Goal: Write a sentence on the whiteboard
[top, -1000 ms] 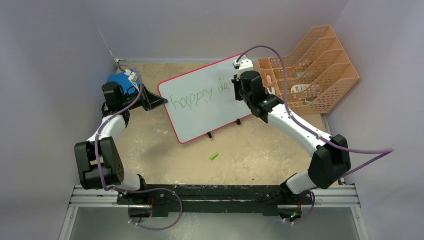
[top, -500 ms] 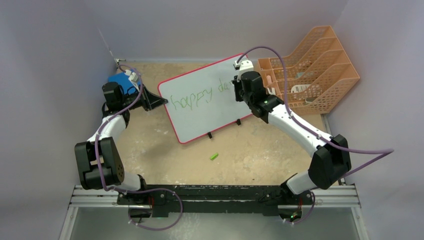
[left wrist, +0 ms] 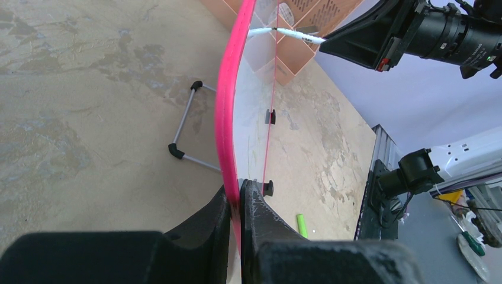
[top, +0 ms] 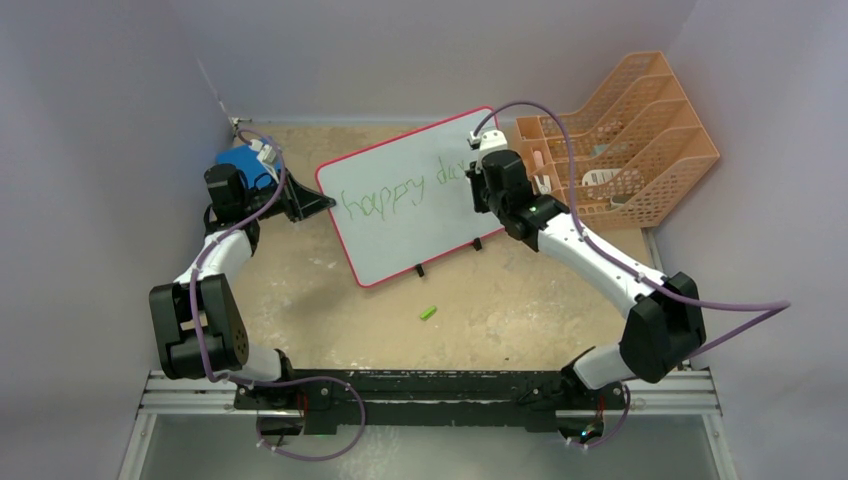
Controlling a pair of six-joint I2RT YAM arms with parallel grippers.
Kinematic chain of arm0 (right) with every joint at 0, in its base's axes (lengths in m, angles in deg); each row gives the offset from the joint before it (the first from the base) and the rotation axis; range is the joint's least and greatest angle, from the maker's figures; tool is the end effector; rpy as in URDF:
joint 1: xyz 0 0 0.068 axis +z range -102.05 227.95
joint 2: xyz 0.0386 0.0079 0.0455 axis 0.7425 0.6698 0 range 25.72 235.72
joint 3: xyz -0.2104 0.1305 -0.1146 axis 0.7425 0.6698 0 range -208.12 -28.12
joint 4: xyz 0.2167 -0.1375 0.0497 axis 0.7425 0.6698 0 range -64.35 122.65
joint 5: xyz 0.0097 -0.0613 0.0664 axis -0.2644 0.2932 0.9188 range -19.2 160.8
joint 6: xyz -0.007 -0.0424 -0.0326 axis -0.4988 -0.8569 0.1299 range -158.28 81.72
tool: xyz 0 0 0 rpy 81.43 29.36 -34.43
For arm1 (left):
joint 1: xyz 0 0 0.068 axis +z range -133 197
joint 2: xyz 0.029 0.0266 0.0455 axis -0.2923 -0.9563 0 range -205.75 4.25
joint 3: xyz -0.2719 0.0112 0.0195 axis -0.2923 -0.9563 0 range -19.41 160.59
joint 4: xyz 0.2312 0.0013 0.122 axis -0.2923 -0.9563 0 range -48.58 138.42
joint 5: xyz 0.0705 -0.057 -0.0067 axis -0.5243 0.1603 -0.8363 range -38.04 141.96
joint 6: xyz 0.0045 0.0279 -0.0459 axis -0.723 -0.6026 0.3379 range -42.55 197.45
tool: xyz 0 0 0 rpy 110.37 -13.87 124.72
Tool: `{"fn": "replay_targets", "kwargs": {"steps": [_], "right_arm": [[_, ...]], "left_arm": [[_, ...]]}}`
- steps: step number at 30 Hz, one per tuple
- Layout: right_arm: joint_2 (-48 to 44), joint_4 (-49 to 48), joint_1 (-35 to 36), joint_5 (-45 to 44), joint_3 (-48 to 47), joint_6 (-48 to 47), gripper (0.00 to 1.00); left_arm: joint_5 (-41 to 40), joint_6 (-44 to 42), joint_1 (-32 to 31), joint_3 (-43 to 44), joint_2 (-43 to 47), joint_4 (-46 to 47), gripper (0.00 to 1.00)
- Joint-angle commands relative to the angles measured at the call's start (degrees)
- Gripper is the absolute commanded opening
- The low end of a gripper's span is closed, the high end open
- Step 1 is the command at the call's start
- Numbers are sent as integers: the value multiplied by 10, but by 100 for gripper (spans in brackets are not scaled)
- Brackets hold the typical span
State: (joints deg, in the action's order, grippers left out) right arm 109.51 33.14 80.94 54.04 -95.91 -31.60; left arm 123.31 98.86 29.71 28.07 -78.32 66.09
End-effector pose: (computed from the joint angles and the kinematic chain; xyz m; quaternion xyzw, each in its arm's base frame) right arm 0.2928 0.1780 0.3230 -0.1105 0.8238 0.0694 0.5517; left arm 0.3021 0.0337 0.2581 0.1379 0.7272 -0.5051 0.4438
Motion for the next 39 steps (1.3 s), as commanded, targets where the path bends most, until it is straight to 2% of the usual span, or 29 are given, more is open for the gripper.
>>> {"fn": "replay_targets", "kwargs": {"steps": [1, 21, 32, 39], "right_arm": [[-19, 3, 0, 7, 9, 7, 0], [-54, 28, 0, 35, 16, 15, 0], [-63, -24, -3, -37, -1, 7, 0], [-46, -59, -7, -44, -10, 1, 0]], "left_arm": [[-5, -27, -6, 15, 14, 6, 0], [-5, -26, -6, 14, 14, 7, 0], [-5, -26, -6, 13, 16, 7, 0], [-5, -26, -6, 15, 16, 7, 0]]}}
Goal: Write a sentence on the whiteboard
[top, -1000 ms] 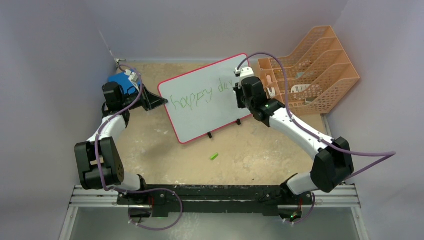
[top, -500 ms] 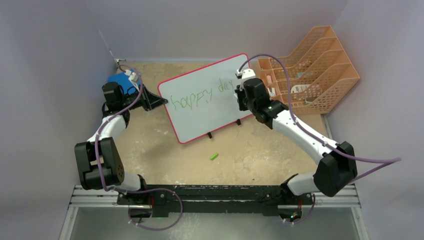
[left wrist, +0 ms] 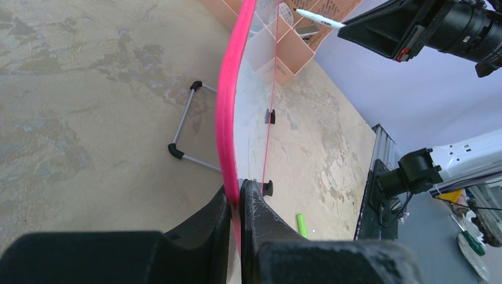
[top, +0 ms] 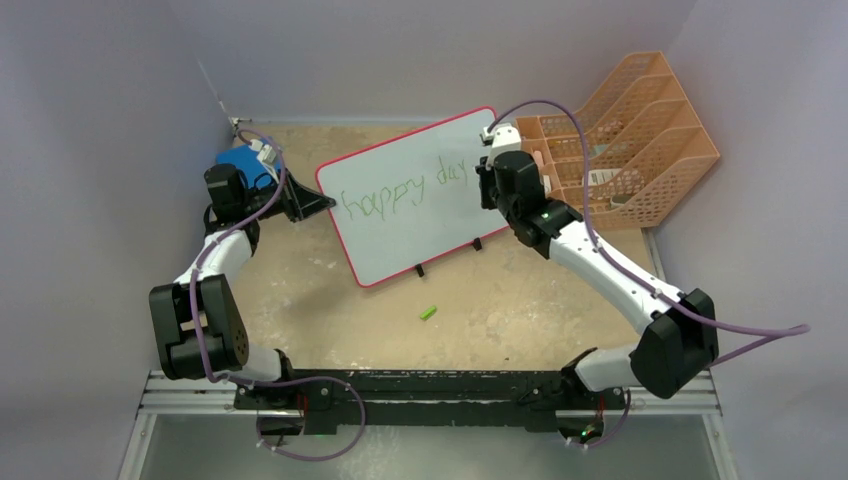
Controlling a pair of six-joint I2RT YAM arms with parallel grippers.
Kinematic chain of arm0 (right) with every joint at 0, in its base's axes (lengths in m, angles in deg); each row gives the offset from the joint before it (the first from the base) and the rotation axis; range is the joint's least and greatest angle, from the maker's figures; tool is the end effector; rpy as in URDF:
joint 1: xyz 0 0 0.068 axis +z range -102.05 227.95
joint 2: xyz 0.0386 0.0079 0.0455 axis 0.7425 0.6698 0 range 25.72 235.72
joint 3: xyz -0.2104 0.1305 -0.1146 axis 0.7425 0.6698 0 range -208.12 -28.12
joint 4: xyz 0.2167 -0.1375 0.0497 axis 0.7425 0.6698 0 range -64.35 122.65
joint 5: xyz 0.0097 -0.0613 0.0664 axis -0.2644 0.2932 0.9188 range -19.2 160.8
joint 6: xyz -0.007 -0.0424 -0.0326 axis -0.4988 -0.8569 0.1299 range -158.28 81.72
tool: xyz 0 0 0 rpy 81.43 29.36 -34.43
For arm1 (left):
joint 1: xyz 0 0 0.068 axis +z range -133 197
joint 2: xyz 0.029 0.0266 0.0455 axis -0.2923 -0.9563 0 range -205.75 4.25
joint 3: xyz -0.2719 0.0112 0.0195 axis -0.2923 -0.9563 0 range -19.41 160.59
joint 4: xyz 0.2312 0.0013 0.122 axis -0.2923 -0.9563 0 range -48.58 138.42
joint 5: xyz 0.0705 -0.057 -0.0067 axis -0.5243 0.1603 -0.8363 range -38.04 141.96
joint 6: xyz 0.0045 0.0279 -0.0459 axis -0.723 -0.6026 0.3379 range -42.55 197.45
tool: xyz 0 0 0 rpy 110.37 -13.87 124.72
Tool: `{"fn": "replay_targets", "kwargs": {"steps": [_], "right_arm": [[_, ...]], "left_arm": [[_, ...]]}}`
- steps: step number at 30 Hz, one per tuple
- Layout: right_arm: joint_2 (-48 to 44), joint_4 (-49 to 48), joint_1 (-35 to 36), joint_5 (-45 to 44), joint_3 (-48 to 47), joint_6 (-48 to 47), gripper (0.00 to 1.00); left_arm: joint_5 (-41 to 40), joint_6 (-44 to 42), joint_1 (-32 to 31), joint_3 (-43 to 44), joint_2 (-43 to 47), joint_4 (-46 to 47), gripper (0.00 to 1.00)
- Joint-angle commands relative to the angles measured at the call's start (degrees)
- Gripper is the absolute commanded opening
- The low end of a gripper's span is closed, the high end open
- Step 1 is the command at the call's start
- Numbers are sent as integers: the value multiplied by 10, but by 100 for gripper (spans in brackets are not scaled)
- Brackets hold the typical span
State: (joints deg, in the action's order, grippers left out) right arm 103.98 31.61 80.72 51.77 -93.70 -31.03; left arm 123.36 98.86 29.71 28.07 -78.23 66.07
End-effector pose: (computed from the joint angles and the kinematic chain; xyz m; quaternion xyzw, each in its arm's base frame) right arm 0.2756 0.1638 0.3423 -0.0830 0.8026 0.0707 0.5865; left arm 0.3019 0.0336 0.2585 0.1385 0.7269 -0.5052 0.4441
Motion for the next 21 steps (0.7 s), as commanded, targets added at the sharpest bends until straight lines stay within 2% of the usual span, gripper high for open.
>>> {"fn": "replay_targets", "kwargs": {"steps": [1, 21], "right_arm": [[12, -49, -6, -19, -33, -5, 0], [41, -72, -10, -14, -49, -10, 0]], "left_arm": [[-5, -26, -6, 14, 15, 7, 0], [-6, -27, -6, 14, 14, 7, 0]]}}
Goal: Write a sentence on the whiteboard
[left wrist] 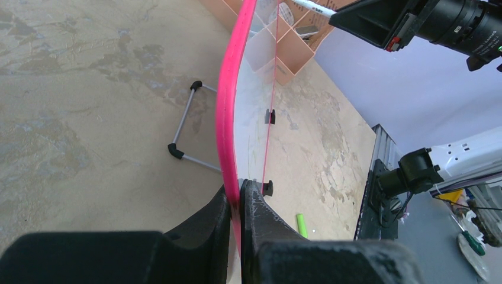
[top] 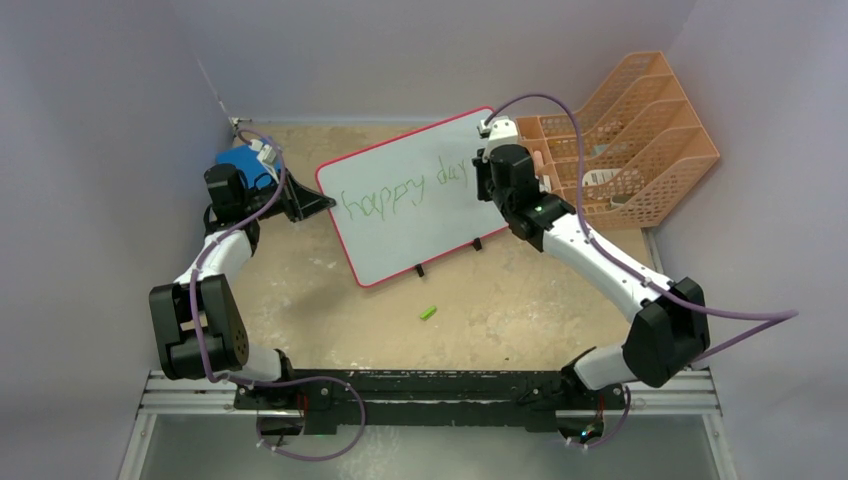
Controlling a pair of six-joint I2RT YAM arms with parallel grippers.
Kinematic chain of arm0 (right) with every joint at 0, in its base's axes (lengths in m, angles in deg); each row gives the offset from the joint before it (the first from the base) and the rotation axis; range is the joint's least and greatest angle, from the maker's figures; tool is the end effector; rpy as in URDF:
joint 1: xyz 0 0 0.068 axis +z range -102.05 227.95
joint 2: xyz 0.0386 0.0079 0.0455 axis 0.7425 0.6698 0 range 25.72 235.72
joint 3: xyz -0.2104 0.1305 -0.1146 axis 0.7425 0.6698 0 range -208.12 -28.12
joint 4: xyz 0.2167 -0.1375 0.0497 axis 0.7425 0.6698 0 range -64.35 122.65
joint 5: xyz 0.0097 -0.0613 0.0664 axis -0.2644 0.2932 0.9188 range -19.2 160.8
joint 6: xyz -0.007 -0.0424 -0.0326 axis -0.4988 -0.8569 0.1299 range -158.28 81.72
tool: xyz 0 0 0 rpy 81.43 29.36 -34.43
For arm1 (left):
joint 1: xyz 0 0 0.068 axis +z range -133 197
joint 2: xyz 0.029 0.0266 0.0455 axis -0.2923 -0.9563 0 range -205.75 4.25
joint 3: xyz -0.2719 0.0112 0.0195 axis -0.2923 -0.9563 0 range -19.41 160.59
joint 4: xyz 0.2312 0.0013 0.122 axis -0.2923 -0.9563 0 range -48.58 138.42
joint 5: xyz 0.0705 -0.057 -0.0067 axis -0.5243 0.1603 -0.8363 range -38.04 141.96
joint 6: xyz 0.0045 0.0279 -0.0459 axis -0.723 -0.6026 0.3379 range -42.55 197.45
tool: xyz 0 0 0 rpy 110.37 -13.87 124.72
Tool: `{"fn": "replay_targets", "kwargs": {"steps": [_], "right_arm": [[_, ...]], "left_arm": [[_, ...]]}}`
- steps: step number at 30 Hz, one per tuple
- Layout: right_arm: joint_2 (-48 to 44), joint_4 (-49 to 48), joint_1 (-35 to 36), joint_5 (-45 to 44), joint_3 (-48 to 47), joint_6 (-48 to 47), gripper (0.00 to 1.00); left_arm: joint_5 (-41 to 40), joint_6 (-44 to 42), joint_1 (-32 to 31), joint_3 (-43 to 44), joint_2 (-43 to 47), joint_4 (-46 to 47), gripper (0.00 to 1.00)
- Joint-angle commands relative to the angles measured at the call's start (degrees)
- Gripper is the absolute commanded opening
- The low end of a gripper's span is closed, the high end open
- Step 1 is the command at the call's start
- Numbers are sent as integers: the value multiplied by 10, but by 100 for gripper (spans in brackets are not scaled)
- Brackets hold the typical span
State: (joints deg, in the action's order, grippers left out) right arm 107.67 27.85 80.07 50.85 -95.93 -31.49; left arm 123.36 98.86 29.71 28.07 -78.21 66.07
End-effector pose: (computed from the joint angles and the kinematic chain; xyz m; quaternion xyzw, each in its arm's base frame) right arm 0.2929 0.1697 0.3430 -0.0716 0.7919 0.0659 0.6029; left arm 0.3018 0.0336 0.2586 0.1386 0.7268 -0.5052 0.4442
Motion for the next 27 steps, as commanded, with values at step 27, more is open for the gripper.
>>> {"fn": "replay_targets", "kwargs": {"steps": [27], "right_arm": [[32, -36, -7, 24, -43, -4, 0]], "left_arm": [[-4, -27, -5, 15, 13, 7, 0]]}}
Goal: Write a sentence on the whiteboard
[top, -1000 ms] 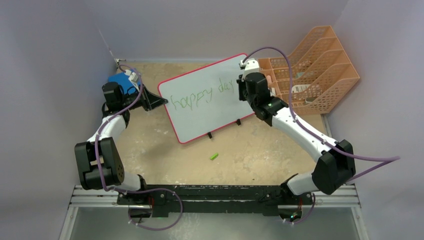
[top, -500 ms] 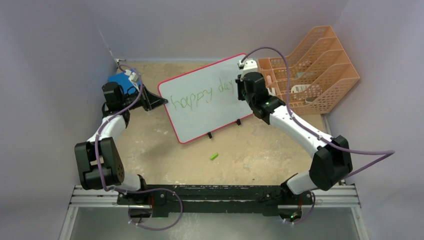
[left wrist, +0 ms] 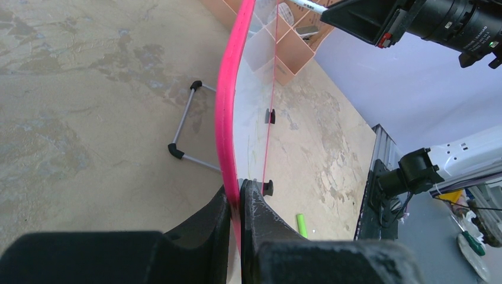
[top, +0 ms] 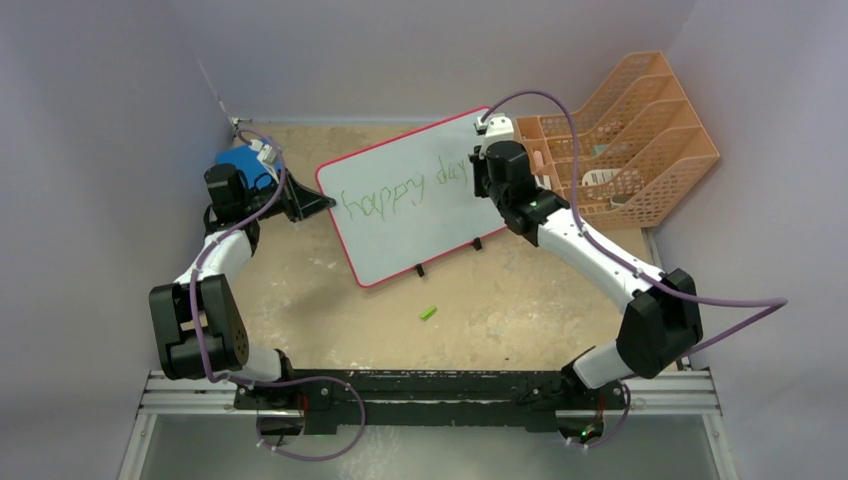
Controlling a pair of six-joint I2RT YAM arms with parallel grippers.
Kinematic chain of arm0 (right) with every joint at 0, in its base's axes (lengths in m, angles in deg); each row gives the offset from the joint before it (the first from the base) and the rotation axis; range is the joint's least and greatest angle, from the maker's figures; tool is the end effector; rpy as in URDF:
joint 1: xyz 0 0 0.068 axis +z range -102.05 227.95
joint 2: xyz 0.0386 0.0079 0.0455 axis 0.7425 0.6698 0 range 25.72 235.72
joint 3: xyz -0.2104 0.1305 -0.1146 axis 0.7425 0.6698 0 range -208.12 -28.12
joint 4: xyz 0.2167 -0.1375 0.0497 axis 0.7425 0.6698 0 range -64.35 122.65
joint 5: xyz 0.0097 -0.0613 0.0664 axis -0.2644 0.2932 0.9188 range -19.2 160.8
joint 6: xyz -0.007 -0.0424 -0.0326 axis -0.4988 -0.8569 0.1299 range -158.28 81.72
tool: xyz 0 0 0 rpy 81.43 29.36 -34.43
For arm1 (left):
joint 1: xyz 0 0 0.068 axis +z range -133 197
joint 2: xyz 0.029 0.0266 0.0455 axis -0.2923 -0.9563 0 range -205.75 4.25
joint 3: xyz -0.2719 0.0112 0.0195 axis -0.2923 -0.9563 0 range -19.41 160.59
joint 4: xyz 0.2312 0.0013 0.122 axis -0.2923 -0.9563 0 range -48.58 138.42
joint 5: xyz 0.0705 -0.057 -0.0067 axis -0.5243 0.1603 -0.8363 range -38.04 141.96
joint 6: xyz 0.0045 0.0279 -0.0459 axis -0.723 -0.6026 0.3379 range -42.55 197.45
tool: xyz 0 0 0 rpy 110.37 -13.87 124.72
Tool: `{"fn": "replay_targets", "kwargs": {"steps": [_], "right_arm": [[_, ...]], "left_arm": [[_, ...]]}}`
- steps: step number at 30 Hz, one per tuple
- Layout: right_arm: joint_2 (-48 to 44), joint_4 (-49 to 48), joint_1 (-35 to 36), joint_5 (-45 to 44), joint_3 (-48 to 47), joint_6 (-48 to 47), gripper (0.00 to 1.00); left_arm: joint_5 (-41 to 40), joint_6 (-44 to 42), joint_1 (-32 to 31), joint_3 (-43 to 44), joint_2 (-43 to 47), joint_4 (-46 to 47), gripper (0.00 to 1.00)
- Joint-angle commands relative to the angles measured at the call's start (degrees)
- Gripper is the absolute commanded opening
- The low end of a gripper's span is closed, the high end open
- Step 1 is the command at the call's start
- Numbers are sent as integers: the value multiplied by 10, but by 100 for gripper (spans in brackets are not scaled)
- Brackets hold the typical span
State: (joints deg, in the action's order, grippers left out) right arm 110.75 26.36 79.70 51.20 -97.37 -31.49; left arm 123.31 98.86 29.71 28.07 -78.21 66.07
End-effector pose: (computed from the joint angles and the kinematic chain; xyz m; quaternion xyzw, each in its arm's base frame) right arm 0.3057 0.1753 0.3371 -0.0712 0.7928 0.0659 0.6017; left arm 0.3018 0.0336 0.2586 0.1384 0.7270 -0.5049 0.4444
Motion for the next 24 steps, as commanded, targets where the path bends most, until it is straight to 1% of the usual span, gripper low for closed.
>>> {"fn": "replay_targets", "kwargs": {"steps": [1, 15, 24], "right_arm": [[1, -20, -4, 24, -30, -4, 0], [-9, -8, -3, 45, -16, 0, 0], [-20, 13, -4, 42, 1, 0, 0]], "left_arm": [[-4, -27, -5, 15, 14, 7, 0], [-6, -27, -5, 14, 13, 7, 0], [-6, -27, -5, 14, 14, 7, 0]]}}
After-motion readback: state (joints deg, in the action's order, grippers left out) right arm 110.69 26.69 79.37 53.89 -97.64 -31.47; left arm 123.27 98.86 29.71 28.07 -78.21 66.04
